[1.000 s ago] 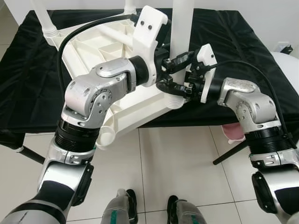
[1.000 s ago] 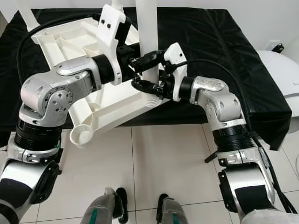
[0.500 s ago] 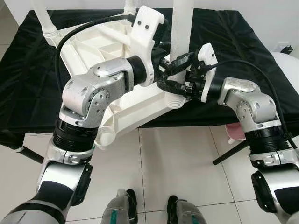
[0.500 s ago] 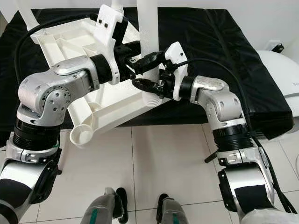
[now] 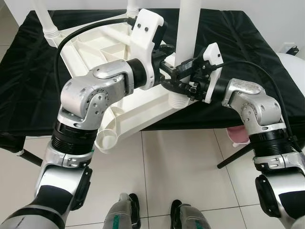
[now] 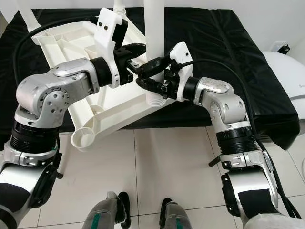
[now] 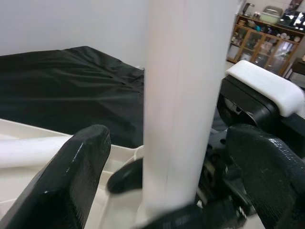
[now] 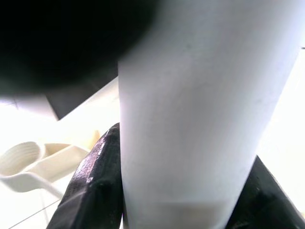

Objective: Building children table

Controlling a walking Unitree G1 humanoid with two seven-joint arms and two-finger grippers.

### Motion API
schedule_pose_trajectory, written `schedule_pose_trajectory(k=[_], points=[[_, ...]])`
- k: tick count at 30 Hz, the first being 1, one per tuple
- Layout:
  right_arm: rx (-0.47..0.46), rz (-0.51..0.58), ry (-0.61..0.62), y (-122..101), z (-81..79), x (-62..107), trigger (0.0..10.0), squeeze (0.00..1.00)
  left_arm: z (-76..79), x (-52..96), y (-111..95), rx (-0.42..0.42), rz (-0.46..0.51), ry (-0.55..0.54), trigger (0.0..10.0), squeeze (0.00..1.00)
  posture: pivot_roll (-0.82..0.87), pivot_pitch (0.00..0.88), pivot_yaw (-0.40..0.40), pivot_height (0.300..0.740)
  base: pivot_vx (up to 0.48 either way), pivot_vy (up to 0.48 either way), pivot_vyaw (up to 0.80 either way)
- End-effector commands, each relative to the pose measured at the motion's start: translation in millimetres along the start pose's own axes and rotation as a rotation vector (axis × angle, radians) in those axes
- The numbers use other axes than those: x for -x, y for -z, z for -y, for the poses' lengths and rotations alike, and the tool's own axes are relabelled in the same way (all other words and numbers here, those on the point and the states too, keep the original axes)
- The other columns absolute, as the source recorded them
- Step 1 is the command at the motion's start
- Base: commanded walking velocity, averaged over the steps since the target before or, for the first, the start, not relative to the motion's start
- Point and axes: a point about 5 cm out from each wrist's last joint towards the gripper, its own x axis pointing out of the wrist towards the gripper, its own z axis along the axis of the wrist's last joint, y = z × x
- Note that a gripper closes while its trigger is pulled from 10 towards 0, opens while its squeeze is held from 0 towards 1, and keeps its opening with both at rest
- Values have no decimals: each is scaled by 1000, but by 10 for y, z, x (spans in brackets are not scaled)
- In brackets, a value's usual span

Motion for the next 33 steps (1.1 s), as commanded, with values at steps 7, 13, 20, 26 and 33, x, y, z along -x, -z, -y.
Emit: schedule_pose_trajectory(k=[7,13,20,26,33], points=[[6,33,61,-22,77,31,10000,0,-131,130,-67,54,23,39,10000,0,-84,169,-12,740,0,0,0],[1,86,144,-35,138,51,10000,0,-262,171,42,87,16,-62,10000,0,-75,172,-10,740,0,0,0],[-33,170,286,-31,217,99,10000,0,-369,197,238,120,7,-209,10000,0,-75,172,-10,740,0,0,0],[-112,223,395,66,235,133,10000,0,-423,232,354,110,43,-336,10000,0,-79,162,-4,740,0,0,0],[-152,246,473,165,241,143,10000,0,-358,161,584,102,-21,-365,10000,0,-77,156,-1,740,0,0,0]])
